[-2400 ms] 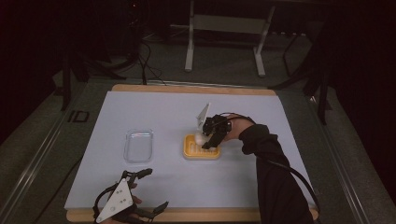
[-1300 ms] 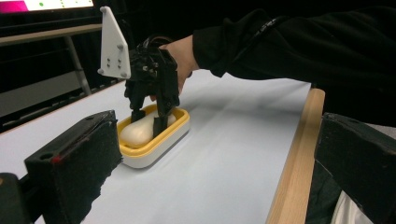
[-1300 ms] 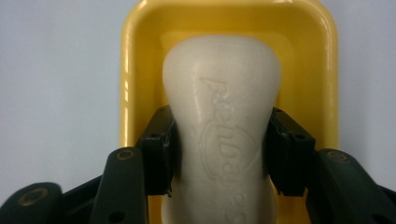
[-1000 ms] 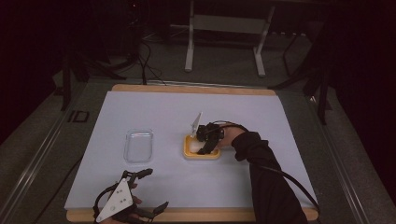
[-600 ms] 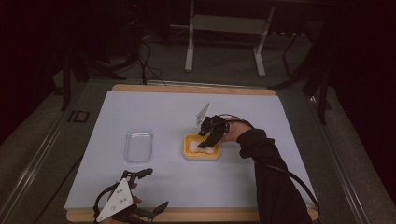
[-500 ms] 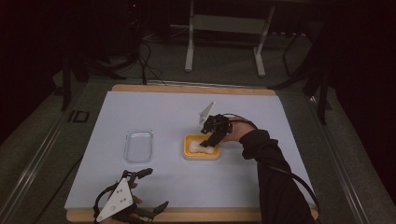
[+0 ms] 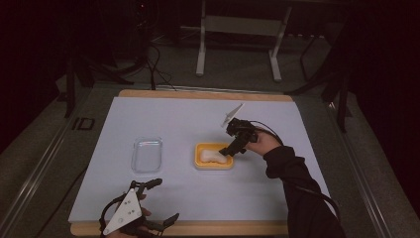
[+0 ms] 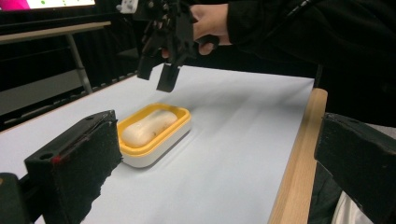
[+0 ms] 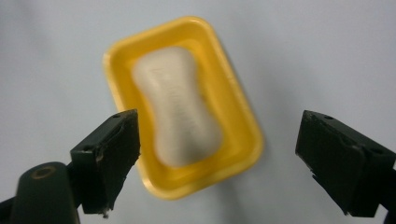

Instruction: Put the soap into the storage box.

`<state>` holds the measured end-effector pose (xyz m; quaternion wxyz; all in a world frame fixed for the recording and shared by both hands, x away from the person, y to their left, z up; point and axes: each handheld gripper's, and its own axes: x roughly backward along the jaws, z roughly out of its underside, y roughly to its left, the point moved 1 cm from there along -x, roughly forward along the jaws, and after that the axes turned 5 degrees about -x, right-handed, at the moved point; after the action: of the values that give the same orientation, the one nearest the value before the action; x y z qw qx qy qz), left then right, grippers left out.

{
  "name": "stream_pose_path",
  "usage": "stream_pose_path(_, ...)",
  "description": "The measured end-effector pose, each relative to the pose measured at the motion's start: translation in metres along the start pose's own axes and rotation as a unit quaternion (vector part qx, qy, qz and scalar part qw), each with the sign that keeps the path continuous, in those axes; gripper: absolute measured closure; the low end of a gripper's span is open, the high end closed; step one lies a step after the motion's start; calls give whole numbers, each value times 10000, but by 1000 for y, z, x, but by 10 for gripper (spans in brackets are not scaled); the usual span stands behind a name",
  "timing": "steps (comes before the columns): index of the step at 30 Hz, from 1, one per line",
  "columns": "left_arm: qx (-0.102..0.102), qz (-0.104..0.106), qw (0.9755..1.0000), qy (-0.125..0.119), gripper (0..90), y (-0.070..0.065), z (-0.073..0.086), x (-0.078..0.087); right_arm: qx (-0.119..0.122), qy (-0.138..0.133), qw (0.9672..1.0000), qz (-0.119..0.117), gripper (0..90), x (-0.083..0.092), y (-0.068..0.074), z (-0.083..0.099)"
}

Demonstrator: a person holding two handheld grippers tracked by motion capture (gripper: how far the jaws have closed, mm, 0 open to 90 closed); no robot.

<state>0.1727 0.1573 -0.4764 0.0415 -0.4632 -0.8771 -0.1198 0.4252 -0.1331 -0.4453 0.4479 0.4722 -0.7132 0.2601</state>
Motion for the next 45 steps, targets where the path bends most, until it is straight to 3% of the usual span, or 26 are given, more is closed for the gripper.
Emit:
stream_pose_path(1, 0, 14, 10000, 10, 6, 0, 0, 0, -70, -15, 10000, -11, 140, 1, -1, 2)
stream_pose_path(6, 3, 22, 10000, 20, 6, -1, 0, -2, -407, -51, 9985, 364, 136, 6, 2, 15)
stream_pose_path(7, -4, 20, 10000, 19, 5, -1, 0, -1, -600, -144, 9968, 510, 138, 8, 2, 21)
stream_pose_path(9, 12, 23, 10000, 21, 6, 0, 0, -1, -632, -170, 9963, 548, 137, 9, 2, 24)
stream_pose_path(11, 13, 23, 10000, 28, 5, 0, 1, -1, -745, -320, 9938, 767, 136, 11, 3, 31)
stream_pose_path(18, 20, 25, 10000, 17, 6, -1, 0, -2, -1179, -705, 9866, 879, 136, 20, 7, 56)
stream_pose_path(20, 17, 26, 10000, 18, 6, -1, 0, -2, -1209, -753, 9855, 928, 137, 21, 8, 58)
stream_pose_path(23, 11, 28, 10000, 20, 6, -1, 0, -2, -1285, -830, 9810, 1196, 137, 21, 12, 71)
stream_pose_path(27, 15, 31, 10000, 17, 5, -1, 0, -2, -1278, -863, 9807, 1200, 138, 19, 16, 83)
stream_pose_path(33, 7, 44, 10000, 19, 6, -1, 0, -1, -1309, -961, 9757, 1468, 138, 16, 26, 99)
stream_pose_path(37, 7, 47, 10000, 18, 5, -1, 0, -1, -1416, -1031, 9733, 1482, 138, 18, 32, 107)
stream_pose_path(39, -3, 40, 10000, 4, 6, -2, -1, 0, -1506, -1135, 9703, 1514, 138, 23, 36, 114)
stream_pose_path(43, -3, 59, 10000, -12, 5, -3, -1, -1, -1593, -1165, 9691, 1480, 138, 26, 39, 118)
stream_pose_path(45, -30, 59, 10000, 19, 6, -4, -1, -1, -1757, -1253, 9646, 1514, 139, 30, 41, 126)
